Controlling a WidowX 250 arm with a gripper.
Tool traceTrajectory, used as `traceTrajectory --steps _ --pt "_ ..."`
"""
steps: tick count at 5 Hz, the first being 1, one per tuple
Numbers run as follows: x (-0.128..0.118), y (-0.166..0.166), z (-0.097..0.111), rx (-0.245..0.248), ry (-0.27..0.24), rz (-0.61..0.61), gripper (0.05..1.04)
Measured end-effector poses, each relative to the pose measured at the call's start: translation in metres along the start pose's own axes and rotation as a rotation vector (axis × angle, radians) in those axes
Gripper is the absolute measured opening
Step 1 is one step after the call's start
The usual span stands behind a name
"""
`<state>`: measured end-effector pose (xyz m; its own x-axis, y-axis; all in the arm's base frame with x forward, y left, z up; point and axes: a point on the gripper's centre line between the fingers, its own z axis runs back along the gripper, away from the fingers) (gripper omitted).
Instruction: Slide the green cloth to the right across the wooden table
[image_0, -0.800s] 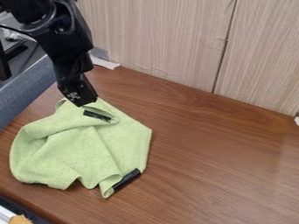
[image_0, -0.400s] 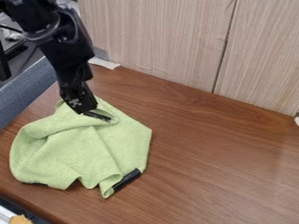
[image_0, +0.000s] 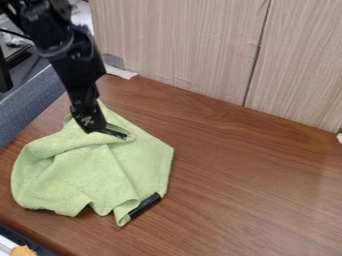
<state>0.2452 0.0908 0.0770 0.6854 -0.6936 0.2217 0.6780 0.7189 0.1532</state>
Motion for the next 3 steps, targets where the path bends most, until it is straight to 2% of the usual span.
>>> traceTrajectory --steps 3 --pt "-0.035 0.004 -0.048 0.017 0.088 0.043 0.999"
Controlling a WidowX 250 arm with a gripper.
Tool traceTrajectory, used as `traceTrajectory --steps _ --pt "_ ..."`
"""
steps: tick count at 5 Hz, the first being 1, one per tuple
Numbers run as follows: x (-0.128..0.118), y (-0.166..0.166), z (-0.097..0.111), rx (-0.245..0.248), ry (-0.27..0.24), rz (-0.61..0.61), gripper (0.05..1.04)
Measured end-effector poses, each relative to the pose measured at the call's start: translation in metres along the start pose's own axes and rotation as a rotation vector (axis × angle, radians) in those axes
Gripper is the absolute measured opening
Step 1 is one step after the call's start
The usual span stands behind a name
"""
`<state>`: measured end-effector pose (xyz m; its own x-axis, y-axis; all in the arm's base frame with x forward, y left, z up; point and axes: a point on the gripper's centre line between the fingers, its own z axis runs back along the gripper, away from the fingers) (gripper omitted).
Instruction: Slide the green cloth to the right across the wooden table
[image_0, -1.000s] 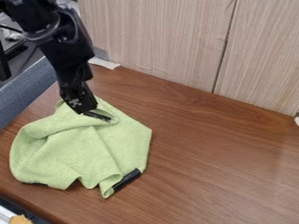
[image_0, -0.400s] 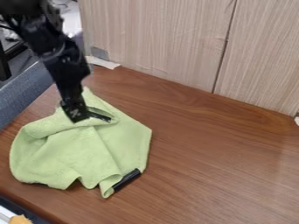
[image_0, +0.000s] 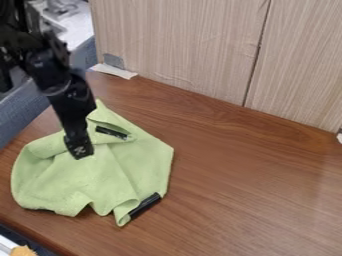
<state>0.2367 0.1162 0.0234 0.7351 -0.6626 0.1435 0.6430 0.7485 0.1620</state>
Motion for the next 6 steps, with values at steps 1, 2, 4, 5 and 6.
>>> traceTrajectory --steps 1,2,4,5,6 --pt "-0.007 0.0 -0.015 -0.015 0.021 0.02 0.999" --pt "-0.012 -0.002 -0.029 -0.021 0.029 0.028 0.999" --pt "-0.011 -0.002 -0.043 -0.04 -0.01 0.067 1.0" --pt "0.003 -0.004 -0.043 -0.036 -0.027 0.047 1.0" --pt "0.023 -0.006 -0.042 -0.04 -0.054 0.033 1.0"
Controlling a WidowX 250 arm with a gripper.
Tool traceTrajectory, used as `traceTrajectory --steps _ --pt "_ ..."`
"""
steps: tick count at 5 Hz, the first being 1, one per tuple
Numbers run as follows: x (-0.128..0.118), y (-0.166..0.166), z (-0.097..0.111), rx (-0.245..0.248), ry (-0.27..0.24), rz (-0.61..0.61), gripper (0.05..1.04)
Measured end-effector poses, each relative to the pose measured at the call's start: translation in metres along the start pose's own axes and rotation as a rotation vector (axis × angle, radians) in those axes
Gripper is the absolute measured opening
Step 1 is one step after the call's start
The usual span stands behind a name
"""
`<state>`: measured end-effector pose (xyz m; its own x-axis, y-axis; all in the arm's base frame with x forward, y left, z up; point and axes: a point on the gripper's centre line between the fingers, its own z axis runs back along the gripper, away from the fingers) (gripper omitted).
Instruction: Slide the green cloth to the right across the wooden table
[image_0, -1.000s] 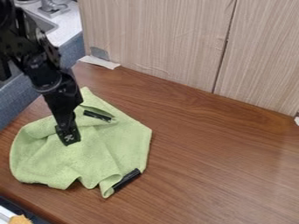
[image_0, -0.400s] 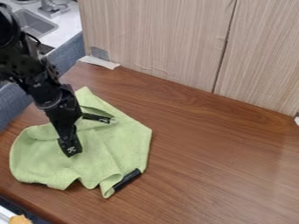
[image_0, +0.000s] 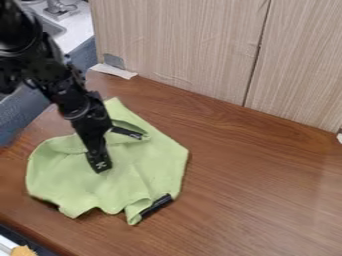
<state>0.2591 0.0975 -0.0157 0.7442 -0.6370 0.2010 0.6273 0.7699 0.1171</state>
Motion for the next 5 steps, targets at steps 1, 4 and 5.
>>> traceTrajectory --steps 1,4,5 --pt "0.028 -0.009 -0.003 -0.03 -0.027 -0.041 1.0" --pt "0.09 -0.057 -0.011 -0.1 -0.062 -0.256 0.999" --pt "0.094 -0.067 -0.011 -0.119 -0.063 -0.28 0.999"
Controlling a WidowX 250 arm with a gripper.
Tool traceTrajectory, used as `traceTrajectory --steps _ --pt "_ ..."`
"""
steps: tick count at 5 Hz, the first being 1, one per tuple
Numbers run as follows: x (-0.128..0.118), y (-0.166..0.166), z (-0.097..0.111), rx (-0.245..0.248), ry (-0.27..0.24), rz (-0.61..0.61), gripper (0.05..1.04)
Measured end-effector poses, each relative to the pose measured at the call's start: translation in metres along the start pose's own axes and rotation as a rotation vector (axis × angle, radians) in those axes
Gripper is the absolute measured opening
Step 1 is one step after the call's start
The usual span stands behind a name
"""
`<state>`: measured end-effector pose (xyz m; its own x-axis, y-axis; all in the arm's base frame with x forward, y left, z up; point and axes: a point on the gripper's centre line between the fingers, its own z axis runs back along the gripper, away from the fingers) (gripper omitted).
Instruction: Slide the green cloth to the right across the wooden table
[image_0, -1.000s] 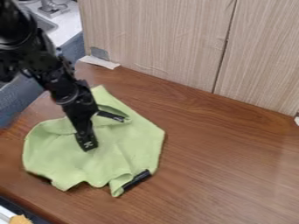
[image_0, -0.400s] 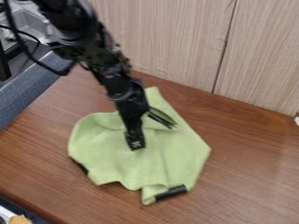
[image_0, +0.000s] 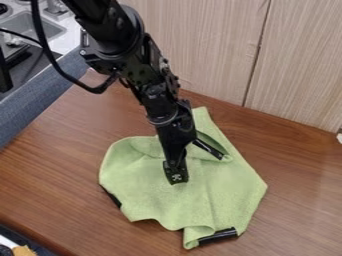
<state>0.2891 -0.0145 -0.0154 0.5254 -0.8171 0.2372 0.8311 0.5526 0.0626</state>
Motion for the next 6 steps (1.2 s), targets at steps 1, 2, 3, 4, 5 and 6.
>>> traceTrajectory --steps 1,2,3,4,5,6 --pt "0.001 0.001 0.007 0.011 0.0 -0.003 0.999" --pt "0.002 0.003 0.019 0.021 -0.004 0.002 0.999" --pt "0.013 0.009 0.044 0.052 -0.039 0.002 0.999" --pt "0.019 0.009 0.067 0.077 -0.062 -0.006 0.999" --pt "0.02 0.013 0.09 0.126 -0.089 -0.013 0.999" --pt "0.02 0.014 0.092 0.131 -0.091 -0.013 0.999"
